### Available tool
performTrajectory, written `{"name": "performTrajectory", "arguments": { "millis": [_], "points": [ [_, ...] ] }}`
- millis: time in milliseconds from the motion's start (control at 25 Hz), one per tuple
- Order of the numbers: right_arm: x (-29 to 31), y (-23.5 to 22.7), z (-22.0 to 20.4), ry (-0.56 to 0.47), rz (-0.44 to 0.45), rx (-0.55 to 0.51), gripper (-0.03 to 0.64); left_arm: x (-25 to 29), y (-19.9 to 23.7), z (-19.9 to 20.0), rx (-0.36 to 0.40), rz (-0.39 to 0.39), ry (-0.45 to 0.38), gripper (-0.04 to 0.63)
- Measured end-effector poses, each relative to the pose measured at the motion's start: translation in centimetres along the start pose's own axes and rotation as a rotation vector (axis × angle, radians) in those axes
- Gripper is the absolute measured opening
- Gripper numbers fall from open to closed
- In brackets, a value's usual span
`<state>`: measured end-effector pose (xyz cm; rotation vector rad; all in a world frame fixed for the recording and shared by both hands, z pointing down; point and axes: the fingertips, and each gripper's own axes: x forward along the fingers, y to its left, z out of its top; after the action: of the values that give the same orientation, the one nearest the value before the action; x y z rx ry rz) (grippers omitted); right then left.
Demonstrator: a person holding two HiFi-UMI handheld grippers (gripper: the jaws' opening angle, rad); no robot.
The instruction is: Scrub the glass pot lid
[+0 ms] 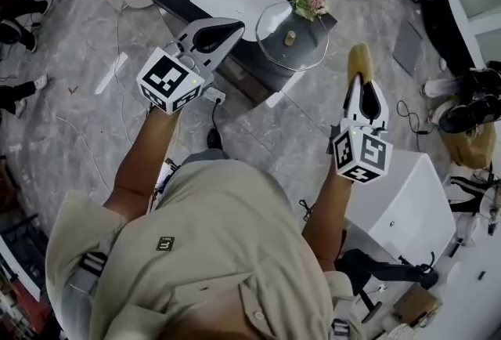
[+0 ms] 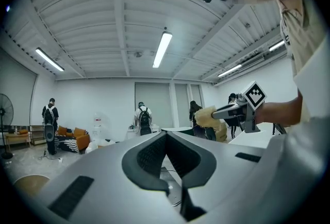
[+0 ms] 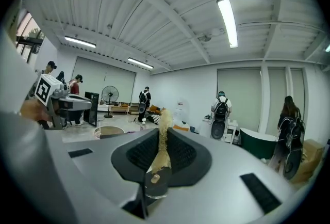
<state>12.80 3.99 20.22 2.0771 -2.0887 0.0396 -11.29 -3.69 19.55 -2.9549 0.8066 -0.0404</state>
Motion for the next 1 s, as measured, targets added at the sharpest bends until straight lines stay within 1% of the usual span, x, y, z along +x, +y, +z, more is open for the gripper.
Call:
{"name": "performTrajectory", "arguments": {
  "millis": [160, 360, 520, 720, 880, 1000],
  "points": [
    [1.6, 0.8, 0.5, 0.005, -0.028, -0.008, 0.052, 0.6, 2.3, 0.0, -0.001, -0.029, -0.015, 0.014],
    [3.5, 1.9, 1.3, 0.015, -0.051, -0.034, 0.052, 1.3, 4.9, -0.2, -0.02, -0.049, -0.037, 0.014],
    [5.6, 2.4, 1.4, 0.038, -0.049, -0.05, 0.052, 1.8, 6.5, -0.7, -0.031, -0.055, -0.044, 0.014],
    [9.3, 2.2, 1.1, 0.057, -0.013, -0.082, 0.052, 2.7, 8.6, -2.2, -0.055, -0.015, -0.036, 0.014],
    [13.1, 1.1, -0.4, 0.064, 0.044, -0.078, 0.052, 4.3, 9.8, -4.5, -0.058, 0.041, 0.007, 0.014],
    [16.0, 0.1, -1.7, 0.061, 0.097, -0.061, 0.052, 5.7, 10.5, -5.9, -0.038, 0.092, 0.048, 0.014]
  ]
}}
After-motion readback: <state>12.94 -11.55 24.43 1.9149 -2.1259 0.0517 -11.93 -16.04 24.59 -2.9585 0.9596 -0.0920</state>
